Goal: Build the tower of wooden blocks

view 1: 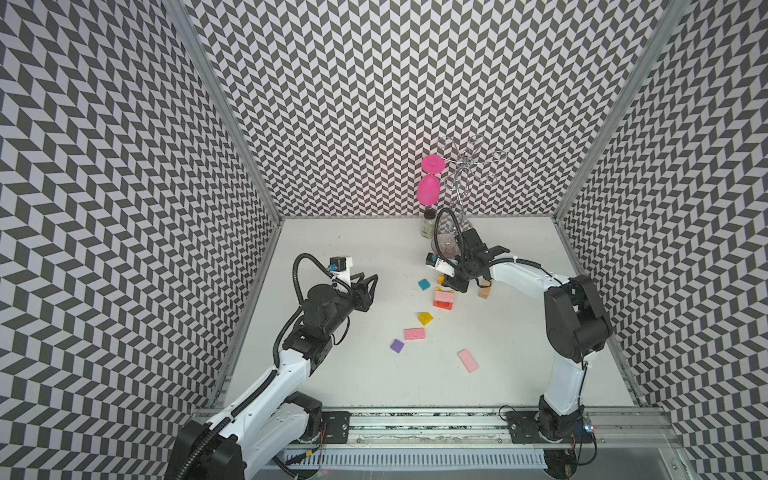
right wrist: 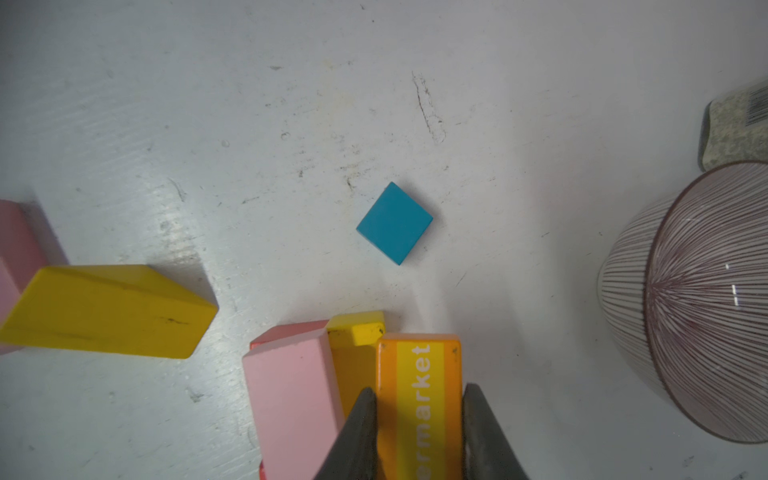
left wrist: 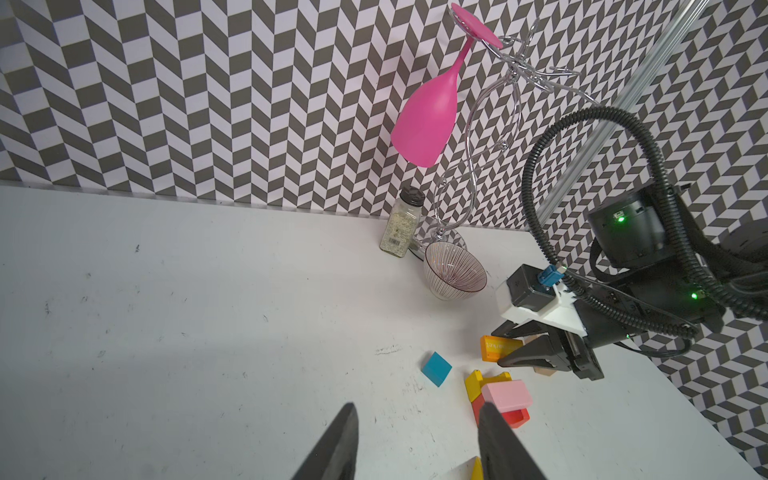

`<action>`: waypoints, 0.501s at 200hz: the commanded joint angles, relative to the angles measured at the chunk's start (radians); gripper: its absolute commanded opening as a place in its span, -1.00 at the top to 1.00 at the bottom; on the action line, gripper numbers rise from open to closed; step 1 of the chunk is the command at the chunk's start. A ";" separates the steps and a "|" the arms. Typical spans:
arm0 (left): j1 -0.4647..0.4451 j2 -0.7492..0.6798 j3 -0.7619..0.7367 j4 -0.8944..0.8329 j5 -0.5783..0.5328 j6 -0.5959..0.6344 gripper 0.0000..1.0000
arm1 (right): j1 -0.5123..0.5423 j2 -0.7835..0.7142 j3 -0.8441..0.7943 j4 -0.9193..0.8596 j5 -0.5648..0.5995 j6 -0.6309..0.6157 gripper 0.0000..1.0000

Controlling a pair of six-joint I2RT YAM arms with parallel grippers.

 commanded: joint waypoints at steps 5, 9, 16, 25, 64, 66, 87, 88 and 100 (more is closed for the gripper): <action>0.002 -0.021 0.010 0.027 0.015 -0.001 0.04 | -0.004 -0.041 -0.036 0.055 -0.046 -0.016 1.00; 0.002 -0.023 0.009 0.027 0.015 -0.003 0.04 | -0.005 -0.042 -0.038 0.056 -0.047 -0.016 1.00; 0.002 -0.028 0.007 0.027 0.015 -0.003 0.04 | -0.005 -0.043 -0.039 0.056 -0.050 -0.014 1.00; 0.002 -0.033 0.004 0.028 0.017 -0.004 0.04 | -0.005 -0.043 -0.038 0.055 -0.052 -0.014 1.00; 0.002 -0.036 0.004 0.029 0.020 -0.006 0.04 | -0.005 -0.062 -0.054 0.070 -0.073 -0.013 1.00; 0.002 -0.036 0.004 0.029 0.020 -0.006 0.04 | -0.004 -0.062 -0.057 0.072 -0.072 -0.013 1.00; 0.002 -0.037 0.003 0.029 0.022 -0.007 0.04 | -0.004 -0.061 -0.055 0.075 -0.072 -0.011 1.00; 0.002 -0.037 0.003 0.029 0.022 -0.007 0.04 | -0.005 -0.061 -0.055 0.075 -0.072 -0.011 1.00; 0.002 -0.036 0.002 0.029 0.022 -0.007 0.04 | -0.004 -0.060 -0.057 0.076 -0.074 -0.013 1.00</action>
